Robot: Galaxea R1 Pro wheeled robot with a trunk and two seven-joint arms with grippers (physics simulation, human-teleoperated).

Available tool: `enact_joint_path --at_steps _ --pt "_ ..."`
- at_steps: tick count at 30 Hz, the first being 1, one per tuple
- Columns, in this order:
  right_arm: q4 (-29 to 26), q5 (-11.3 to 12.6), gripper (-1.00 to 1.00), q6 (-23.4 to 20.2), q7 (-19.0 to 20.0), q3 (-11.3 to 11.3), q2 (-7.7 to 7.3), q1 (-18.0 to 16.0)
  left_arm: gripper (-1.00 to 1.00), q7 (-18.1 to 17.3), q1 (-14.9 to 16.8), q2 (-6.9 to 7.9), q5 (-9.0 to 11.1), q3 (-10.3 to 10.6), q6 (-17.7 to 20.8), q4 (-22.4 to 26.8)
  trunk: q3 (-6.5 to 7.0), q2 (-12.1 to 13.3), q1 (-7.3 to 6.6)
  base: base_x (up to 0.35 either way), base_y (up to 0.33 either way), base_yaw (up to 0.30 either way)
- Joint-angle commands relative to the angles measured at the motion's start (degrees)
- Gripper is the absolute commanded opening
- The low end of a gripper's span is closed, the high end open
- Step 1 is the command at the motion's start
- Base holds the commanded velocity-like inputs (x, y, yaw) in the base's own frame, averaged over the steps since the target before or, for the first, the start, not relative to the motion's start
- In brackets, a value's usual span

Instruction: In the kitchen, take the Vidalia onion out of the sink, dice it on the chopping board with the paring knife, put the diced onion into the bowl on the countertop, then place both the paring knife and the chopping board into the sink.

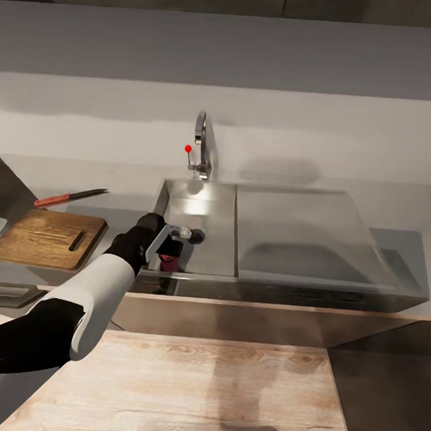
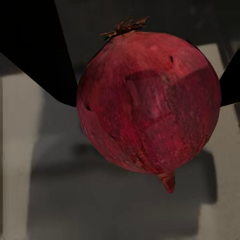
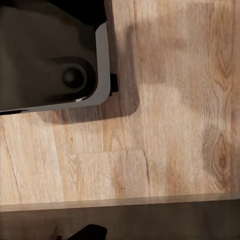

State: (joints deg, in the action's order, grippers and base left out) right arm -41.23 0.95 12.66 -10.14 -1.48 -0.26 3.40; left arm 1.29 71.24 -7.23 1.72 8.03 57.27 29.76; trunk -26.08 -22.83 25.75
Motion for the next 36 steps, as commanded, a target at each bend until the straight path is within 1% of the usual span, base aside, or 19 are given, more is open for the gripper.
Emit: enact_joint_path --at_steps 1,9,11,14,16,18,19,20,21,23,24,25,26,27,28,29,30,34,36 --pt "-0.1 0.1 1.00 0.1 -0.1 0.0 -0.01 0.0 -1.00 0.0 0.0 0.02 0.1 0.2 0.2 0.0 0.01 -0.1 0.04 0.000 0.000 0.000" --pt "-0.1 0.1 1.00 0.1 -0.1 0.0 0.00 0.0 -1.00 0.0 0.0 -0.20 0.2 0.2 0.3 0.9 0.73 -0.1 0.04 0.000 0.000 0.000" --pt "-0.1 0.1 1.00 0.1 -0.1 0.1 0.00 0.0 -1.00 0.0 0.0 -0.34 0.2 0.2 0.3 1.9 0.91 -0.1 0.04 0.000 0.000 0.000" --pt "-0.1 0.1 1.00 0.1 -0.1 0.1 -0.01 0.0 -1.00 0.0 0.0 -0.43 0.3 0.2 0.4 5.8 1.18 -0.1 0.04 0.000 0.000 0.000" --pt "-0.1 0.1 1.00 0.1 -0.1 0.0 -0.01 0.0 -1.00 0.0 -0.6 -0.42 0.4 0.2 0.5 9.3 1.36 -0.1 0.04 0.000 0.000 0.000" --pt "-0.1 0.1 1.00 0.1 -0.1 0.0 -0.01 0.0 -1.00 0.0 -2.2 -0.42 0.4 0.2 0.6 13.9 1.54 -0.1 0.04 0.000 0.000 0.000" --pt "-0.1 0.1 1.00 0.1 -0.1 0.0 -0.01 0.0 -1.00 0.0 -2.7 -0.42 0.4 0.2 0.6 15.3 1.63 -0.1 0.04 0.000 0.000 0.000" --pt "-0.1 0.1 1.00 0.1 -0.1 0.0 -0.01 0.0 -1.00 0.0 -4.4 -0.42 0.4 0.2 0.6 20.0 1.72 -0.1 0.04 0.000 0.000 0.000" --pt "-0.1 0.1 1.00 0.1 -0.1 0.0 -0.01 0.0 -1.00 0.0 -5.8 -0.42 0.4 0.2 0.6 23.2 1.81 -0.1 0.04 0.000 0.000 0.000" --pt "-0.1 0.1 1.00 0.1 -0.1 0.0 -0.01 0.0 -1.00 0.0 -8.1 -0.40 0.4 0.2 0.6 28.0 1.99 -0.1 0.04 0.000 0.000 0.000" --pt "-0.1 0.1 1.00 0.1 -0.1 0.0 -0.01 0.0 -1.00 0.0 -8.8 -0.39 0.4 0.2 0.6 29.5 2.08 -0.1 0.04 0.000 0.000 0.000" --pt "-0.1 0.1 1.00 0.2 -0.1 0.0 -0.01 0.0 -1.00 0.0 -10.4 -0.37 0.4 0.2 0.7 32.5 2.17 -0.1 0.04 0.000 0.000 0.000" --pt "-0.1 0.1 1.00 0.2 -0.1 0.0 -0.01 0.0 -1.00 -0.1 -13.5 -0.30 0.5 0.3 0.7 38.1 2.26 -0.1 0.04 0.000 0.000 0.000" --pt "-0.1 0.1 1.00 0.2 -0.1 0.0 -0.01 0.0 -1.00 -0.2 -15.0 -0.28 0.4 0.4 0.7 40.6 2.35 -0.1 0.04 0.000 0.000 0.000" --pt "-0.1 0.1 1.00 0.2 -0.1 0.1 -0.01 0.0 -1.00 -0.2 -17.0 -0.23 0.4 0.4 0.7 44.4 2.44 -0.1 0.04 0.000 0.000 0.000" --pt "-0.1 0.1 1.00 0.2 -0.1 0.0 -0.01 0.0 -1.00 -0.2 -17.7 -0.22 0.4 0.4 0.7 45.6 2.53 -0.1 0.04 0.000 0.000 0.000" --pt "-0.1 0.1 1.00 0.1 -0.1 0.0 -0.01 0.0 -1.00 -0.3 -19.4 -0.19 0.5 0.5 0.7 49.2 2.62 -0.1 0.04 0.000 0.000 0.000" --pt "-0.1 0.1 1.00 0.1 -0.1 0.0 -0.01 0.0 -1.00 -0.4 -22.2 -0.11 0.4 0.5 0.7 54.7 2.98 -0.1 0.04 0.000 0.000 0.000" --pt "-0.1 0.1 1.00 0.2 -0.1 0.0 -0.01 0.0 -1.00 -0.4 -22.7 -0.09 0.4 0.5 0.7 55.8 3.16 -0.1 0.04 0.000 0.022 0.000"
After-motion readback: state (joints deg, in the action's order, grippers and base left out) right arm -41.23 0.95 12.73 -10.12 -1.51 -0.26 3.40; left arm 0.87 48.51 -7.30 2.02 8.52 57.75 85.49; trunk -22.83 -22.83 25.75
